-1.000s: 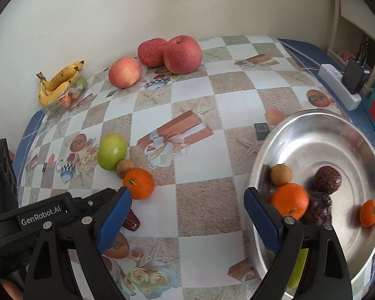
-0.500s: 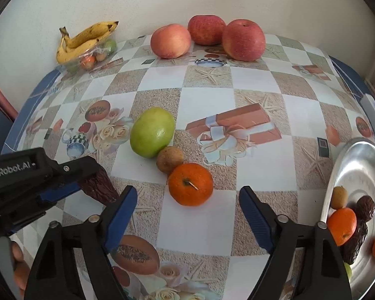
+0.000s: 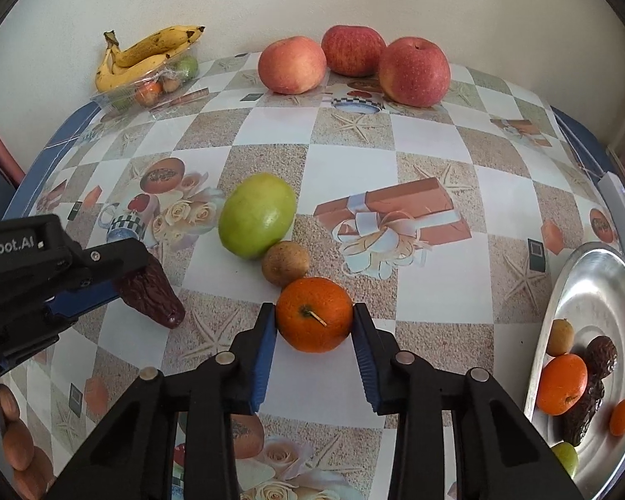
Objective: Organize fruits
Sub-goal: 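Grasp a dark date with the left gripper while the right gripper grasps an orange, then carry the date and orange into the steel bowl and open both grippers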
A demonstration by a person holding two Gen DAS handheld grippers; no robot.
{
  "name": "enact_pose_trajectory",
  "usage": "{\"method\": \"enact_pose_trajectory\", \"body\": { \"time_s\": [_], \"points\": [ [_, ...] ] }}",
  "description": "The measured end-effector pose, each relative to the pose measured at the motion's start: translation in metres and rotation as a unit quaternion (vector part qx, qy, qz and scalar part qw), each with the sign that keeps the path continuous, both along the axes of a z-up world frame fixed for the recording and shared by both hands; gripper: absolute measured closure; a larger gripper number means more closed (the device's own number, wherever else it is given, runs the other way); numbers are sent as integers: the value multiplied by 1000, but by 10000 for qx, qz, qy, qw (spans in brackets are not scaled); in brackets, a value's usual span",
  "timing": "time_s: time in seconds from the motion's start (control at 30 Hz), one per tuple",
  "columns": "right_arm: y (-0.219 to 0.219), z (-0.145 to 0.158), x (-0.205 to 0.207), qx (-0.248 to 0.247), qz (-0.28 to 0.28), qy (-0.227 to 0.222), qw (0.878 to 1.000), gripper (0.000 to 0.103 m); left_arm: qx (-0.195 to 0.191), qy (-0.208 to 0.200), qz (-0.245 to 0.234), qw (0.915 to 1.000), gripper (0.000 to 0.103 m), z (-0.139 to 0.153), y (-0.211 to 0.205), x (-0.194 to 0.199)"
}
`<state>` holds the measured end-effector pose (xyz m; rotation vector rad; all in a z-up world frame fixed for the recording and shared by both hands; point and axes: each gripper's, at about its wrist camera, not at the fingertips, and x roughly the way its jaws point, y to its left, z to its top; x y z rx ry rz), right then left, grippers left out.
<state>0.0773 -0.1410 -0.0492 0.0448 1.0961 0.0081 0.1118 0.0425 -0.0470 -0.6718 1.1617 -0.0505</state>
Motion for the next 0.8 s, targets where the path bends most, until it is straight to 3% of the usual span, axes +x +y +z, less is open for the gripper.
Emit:
{"method": "enact_pose_trajectory", "body": {
  "time_s": [0.43, 0.8],
  "points": [
    [24, 33, -24, -295, 286, -394, 9984, 65, -67, -200, -33, 9998, 70, 16, 2, -7],
    [12, 54, -49, 107, -101, -527, 9985, 66, 17, -305, -132, 9994, 70, 26, 0, -17]
  ]
}}
